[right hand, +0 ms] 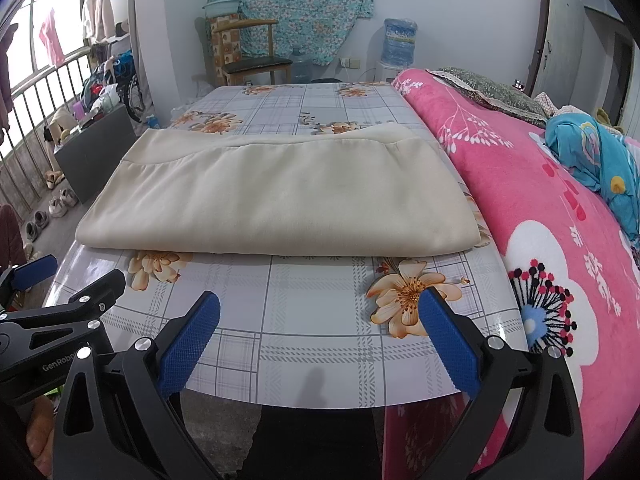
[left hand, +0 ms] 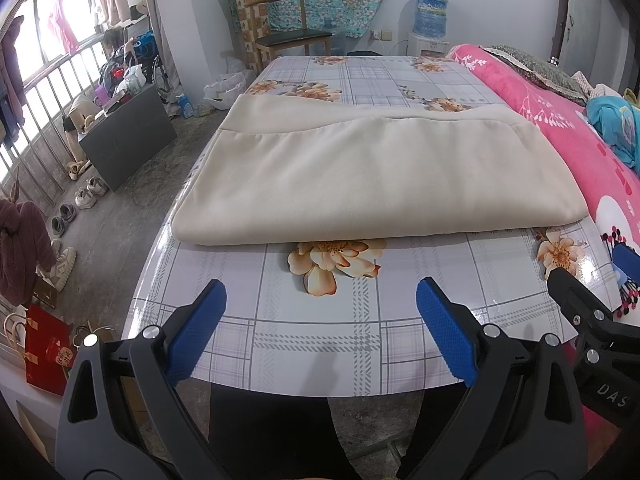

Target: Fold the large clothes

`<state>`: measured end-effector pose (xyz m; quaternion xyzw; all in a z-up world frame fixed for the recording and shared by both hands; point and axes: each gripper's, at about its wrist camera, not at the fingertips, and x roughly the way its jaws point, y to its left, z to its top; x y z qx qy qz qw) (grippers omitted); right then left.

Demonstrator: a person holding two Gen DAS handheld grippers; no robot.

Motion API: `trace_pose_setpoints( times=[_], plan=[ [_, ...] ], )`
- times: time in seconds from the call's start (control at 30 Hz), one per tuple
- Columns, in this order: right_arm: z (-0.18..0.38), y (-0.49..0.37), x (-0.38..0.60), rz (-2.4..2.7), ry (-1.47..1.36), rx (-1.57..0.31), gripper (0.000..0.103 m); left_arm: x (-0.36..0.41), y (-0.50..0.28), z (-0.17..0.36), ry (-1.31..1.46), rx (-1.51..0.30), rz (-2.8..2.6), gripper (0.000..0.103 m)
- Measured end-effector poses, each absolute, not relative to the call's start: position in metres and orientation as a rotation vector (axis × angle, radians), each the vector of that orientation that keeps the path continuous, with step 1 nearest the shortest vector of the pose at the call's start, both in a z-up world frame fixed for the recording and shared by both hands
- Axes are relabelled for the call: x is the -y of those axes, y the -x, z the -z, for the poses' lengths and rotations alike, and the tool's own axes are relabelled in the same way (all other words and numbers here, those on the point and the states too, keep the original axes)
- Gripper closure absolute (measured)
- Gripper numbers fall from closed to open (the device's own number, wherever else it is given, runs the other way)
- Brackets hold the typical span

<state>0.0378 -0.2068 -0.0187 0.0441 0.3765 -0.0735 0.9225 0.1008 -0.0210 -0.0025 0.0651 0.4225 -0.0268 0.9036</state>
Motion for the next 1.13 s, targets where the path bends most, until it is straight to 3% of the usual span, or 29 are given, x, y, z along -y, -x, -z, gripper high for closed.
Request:
trace_pose_setpoints(
  times=[1.13],
  plan=[
    [0.0192,-0.0375,0.2068,0.15,-0.089,-0.78,0.006,0.0249,-0.1022,-0.0025,-0.135,-0.871,0.068,0.011]
  ],
)
